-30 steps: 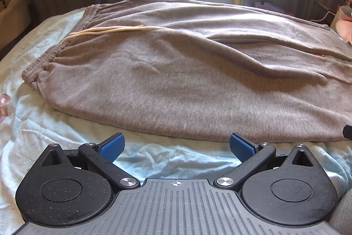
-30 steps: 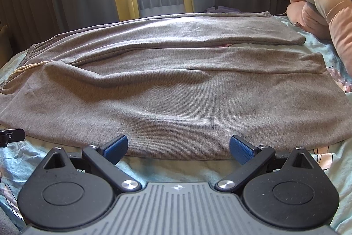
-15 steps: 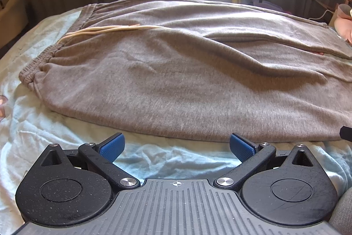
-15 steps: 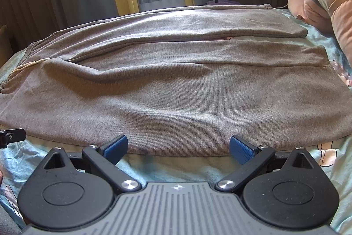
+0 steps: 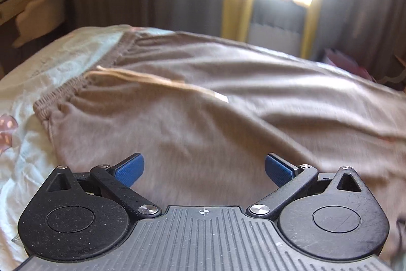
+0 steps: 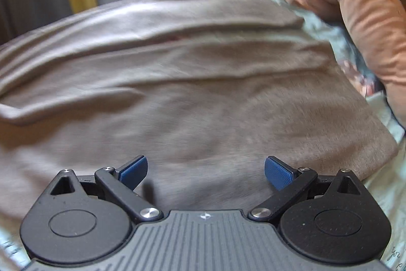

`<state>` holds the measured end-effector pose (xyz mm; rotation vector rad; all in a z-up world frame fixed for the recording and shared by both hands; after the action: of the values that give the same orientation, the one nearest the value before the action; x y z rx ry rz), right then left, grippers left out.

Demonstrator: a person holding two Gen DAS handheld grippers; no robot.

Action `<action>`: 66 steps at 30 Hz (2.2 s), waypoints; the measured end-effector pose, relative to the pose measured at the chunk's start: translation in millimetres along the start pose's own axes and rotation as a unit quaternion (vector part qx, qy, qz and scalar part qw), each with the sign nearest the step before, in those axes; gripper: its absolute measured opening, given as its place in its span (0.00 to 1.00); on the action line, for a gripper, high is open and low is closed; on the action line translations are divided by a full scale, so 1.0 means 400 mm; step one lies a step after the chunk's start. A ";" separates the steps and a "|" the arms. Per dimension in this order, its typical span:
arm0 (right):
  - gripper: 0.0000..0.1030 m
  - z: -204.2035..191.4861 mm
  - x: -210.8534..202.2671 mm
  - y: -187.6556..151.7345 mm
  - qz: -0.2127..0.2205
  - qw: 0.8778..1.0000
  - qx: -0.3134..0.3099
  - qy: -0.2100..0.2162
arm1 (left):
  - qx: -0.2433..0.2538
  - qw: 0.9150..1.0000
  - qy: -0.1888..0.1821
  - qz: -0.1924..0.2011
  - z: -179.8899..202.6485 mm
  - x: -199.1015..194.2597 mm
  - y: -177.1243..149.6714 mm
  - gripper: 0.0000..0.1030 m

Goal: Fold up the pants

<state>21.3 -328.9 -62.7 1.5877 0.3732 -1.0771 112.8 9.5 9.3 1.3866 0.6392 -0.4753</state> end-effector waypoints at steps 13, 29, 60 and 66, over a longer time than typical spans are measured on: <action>0.96 0.059 0.044 0.259 0.056 0.995 0.045 0.071 | -0.067 0.983 0.153 0.079 -0.038 0.275 0.057 1.00; 0.74 -0.005 0.685 0.868 -0.018 0.971 0.232 -0.061 | -0.105 0.977 0.156 0.100 -0.076 0.415 0.031 1.00; 0.41 0.435 0.123 0.112 0.106 0.893 0.424 0.104 | -0.271 0.943 -0.192 -0.019 -0.154 0.498 0.399 0.76; 0.41 0.420 0.208 0.161 0.090 0.875 0.459 0.126 | -0.283 0.940 -0.148 -0.121 -0.124 0.735 0.448 0.64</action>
<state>38.9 -525.6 -82.2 2.5639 -0.1725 -0.9405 442.2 100.5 -55.9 0.6764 0.6366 -0.6219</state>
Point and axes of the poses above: each gripper's, at about its wrist camera, not at the fingertips, and x roughly the way its jaws point, z to its right, y to its top, the point moved 3 cm from there along x, roughly the way its jaws point, and after that the axes turned 4 degrees about z, right-handed, at the moved point
